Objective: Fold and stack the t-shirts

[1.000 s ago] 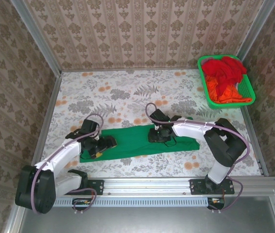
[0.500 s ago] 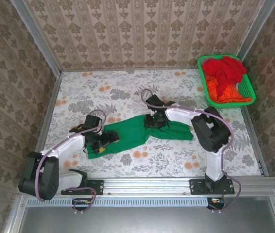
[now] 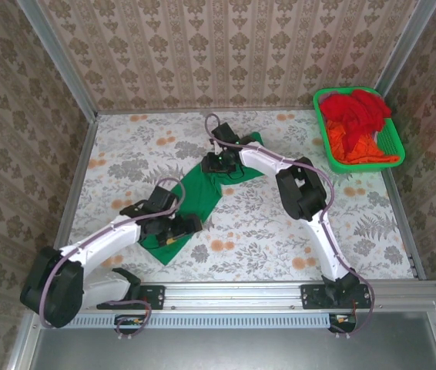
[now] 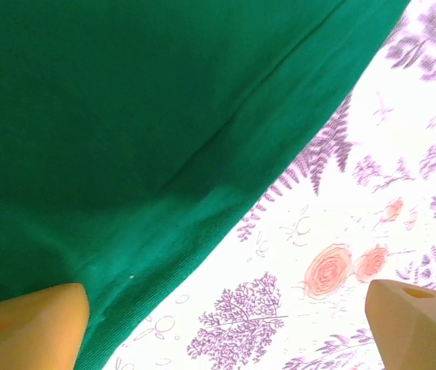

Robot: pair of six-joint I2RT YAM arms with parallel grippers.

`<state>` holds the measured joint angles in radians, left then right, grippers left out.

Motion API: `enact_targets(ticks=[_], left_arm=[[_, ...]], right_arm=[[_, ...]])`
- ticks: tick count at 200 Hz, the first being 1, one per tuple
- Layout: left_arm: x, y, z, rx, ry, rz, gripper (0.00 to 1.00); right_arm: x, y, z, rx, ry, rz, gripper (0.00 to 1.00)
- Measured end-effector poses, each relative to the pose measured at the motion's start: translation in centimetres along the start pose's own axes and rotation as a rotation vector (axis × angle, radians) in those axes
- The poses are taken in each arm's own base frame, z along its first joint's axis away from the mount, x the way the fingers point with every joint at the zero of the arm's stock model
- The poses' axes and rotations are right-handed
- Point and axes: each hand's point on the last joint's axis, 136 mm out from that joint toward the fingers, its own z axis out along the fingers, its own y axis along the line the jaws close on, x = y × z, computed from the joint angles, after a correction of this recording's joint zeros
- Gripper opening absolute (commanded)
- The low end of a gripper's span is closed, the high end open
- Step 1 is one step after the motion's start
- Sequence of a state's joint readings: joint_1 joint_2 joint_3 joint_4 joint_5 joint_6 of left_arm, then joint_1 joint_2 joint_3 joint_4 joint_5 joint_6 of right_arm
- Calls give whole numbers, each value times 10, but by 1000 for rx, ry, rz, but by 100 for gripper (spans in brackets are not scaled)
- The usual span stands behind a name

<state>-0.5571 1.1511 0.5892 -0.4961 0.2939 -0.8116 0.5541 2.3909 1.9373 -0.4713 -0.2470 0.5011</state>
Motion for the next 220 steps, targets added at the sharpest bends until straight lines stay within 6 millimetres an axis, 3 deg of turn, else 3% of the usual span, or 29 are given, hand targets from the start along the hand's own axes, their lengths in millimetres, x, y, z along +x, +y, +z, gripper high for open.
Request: enact_targets(ticks=[23,45,63,99,120,143,181,220], left_arm=[[-28,7,-20,-4,-83,-22,94],[-47,33,-25,-51,-117,-71,94],[-48,49,-18,-88,-87,-86,93],[-32,66,1,-133,15,-85,93],[-27,61,3,-129,26,-57,93],[-11,49,9,-125,68,13,93],[23,21,19,-91,150,129,93],[41,-16,35,-71,259,246,93]], right_arm=[[14,-12,-18,30,-17,30,58],[21,-39,-48,85,-80,135,52],[10,-61,-61,104,-145,249,47],[-3,-98,-60,133,-222,444,45],[-7,-103,-47,140,-211,529,45],[-35,-96,-38,117,-238,578,46],[-64,-89,-22,100,-244,623,50],[-107,-72,2,47,-266,596,54]])
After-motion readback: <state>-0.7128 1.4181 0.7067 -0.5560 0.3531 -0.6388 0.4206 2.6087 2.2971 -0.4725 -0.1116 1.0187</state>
